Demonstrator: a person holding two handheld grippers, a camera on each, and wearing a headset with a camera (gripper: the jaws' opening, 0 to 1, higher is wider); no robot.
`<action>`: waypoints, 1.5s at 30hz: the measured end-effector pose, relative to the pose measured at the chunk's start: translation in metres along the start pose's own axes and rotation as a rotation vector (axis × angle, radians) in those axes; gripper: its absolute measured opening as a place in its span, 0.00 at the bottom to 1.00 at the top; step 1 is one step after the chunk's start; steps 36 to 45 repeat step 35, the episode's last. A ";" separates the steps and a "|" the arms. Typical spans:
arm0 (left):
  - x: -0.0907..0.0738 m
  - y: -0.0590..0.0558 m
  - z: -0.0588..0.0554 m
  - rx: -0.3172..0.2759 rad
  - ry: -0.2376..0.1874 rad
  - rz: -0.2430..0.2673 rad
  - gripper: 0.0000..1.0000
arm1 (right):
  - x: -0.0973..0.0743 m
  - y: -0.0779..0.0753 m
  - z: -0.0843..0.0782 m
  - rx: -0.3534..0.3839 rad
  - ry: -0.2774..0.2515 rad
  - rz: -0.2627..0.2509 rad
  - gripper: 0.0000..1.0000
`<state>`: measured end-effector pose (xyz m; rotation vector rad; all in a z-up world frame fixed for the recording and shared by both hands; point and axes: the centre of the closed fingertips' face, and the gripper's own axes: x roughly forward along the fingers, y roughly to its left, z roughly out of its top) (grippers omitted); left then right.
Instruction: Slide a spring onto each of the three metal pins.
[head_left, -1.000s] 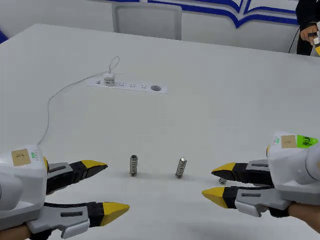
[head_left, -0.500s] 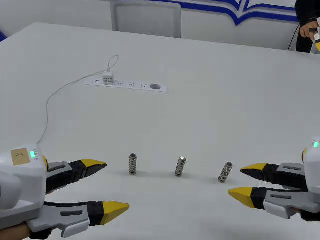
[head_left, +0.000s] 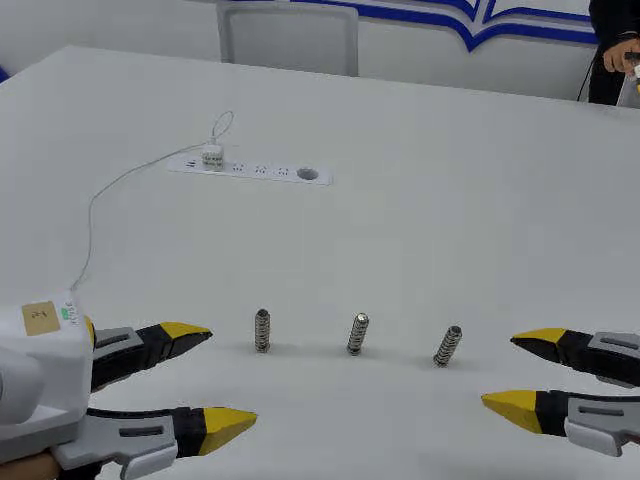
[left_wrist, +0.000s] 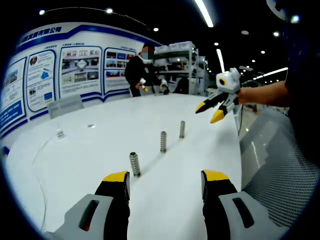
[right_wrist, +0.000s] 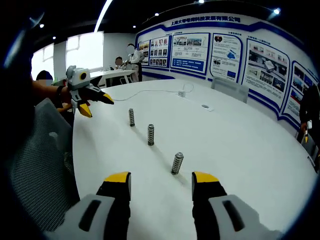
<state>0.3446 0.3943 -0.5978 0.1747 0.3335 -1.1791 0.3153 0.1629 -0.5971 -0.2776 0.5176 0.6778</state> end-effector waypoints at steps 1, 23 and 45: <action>0.000 0.000 0.000 0.000 0.001 0.000 0.59 | -0.001 0.000 0.000 -0.002 -0.004 0.002 0.51; 0.000 0.003 -0.005 -0.012 0.008 0.008 0.60 | -0.010 -0.002 -0.004 0.026 -0.051 -0.004 0.60; -0.002 0.006 -0.007 -0.028 0.003 0.022 0.63 | -0.008 0.001 -0.002 0.033 -0.049 0.001 0.60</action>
